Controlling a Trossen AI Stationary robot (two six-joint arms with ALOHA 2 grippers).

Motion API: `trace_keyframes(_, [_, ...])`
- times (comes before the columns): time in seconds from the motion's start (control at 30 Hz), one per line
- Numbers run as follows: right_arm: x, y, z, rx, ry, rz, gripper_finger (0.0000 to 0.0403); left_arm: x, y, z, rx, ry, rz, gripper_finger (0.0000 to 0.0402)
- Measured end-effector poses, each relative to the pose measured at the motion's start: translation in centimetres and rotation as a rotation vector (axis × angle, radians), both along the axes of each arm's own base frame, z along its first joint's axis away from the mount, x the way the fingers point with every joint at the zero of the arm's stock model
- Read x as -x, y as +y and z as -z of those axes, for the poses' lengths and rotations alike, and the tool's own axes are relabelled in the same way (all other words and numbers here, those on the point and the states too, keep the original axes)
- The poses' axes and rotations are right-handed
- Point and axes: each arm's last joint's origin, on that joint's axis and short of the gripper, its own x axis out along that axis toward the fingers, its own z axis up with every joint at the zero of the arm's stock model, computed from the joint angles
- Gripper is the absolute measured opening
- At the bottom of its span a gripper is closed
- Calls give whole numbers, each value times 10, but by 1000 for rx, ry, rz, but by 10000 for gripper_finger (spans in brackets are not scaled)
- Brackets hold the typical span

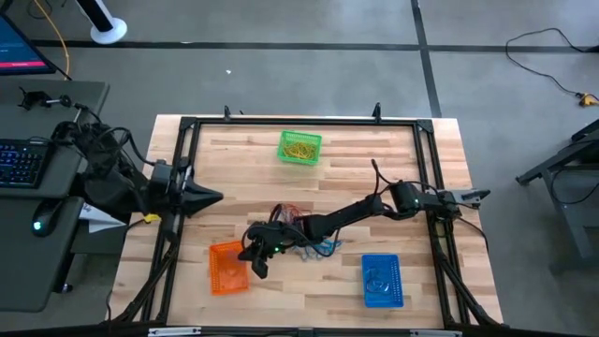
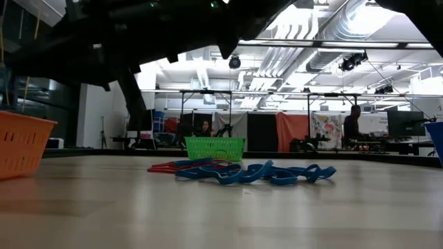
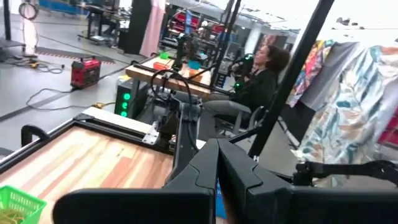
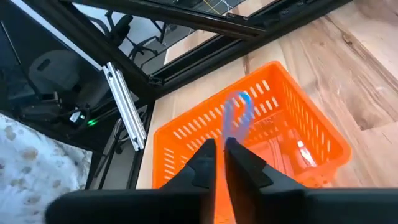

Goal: Sort rubber bands into baskets
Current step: Put the blue rubber band into the orange bin, then adjust the orange bin on the table

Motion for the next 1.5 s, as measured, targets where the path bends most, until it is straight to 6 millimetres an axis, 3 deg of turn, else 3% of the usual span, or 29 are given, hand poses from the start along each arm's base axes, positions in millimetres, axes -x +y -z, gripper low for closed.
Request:
trace_keyframes(0.3, [-1, -6, -1, 3, -8, -22, 200, -6, 4, -1, 23, -13, -46, 0])
trace_keyframes(0.43, [-1, -20, -10, 48, -13, -97, 239, -7, 7, 2, 60, 4, -63, 0])
trace_keyframes(0.57, [9, -46, -41, 179, 38, -110, 203, -7, 7, 10, 89, 65, -70, 0])
trace_keyframes(0.67, [26, -67, -61, 289, 162, -139, 127, -5, 7, 18, 118, 118, -70, 0])
trace_keyframes(0.77, [53, -85, -68, 371, 317, -183, 31, -2, 6, 26, 130, 179, -66, 0])
trace_keyframes(0.8, [64, -90, -69, 385, 368, -194, 16, -1, 6, 29, 134, 203, -68, 0])
trace_keyframes(0.93, [123, -99, -50, 355, 561, -193, 15, -1, 3, 42, 203, 298, -79, 0])
trace_keyframes(1.03, [176, -99, -35, 257, 609, -115, 3, -6, -3, 57, 281, 424, -78, 0])
trace_keyframes(1.1, [208, -94, -28, 183, 606, -52, 7, -10, -8, 75, 351, 587, -69, 0])
trace_keyframes(1.2, [245, -86, -19, 61, 560, 43, 2, -18, -14, 110, 450, 978, -87, 0])
trace_keyframes(1.3, [266, -78, -21, -39, 442, 132, 3, -20, -19, 150, 441, 1350, -122, 0])
trace_keyframes(1.5, [277, -72, -27, -88, 341, 219, 0, -11, -32, 223, 476, 1760, 48, 0])
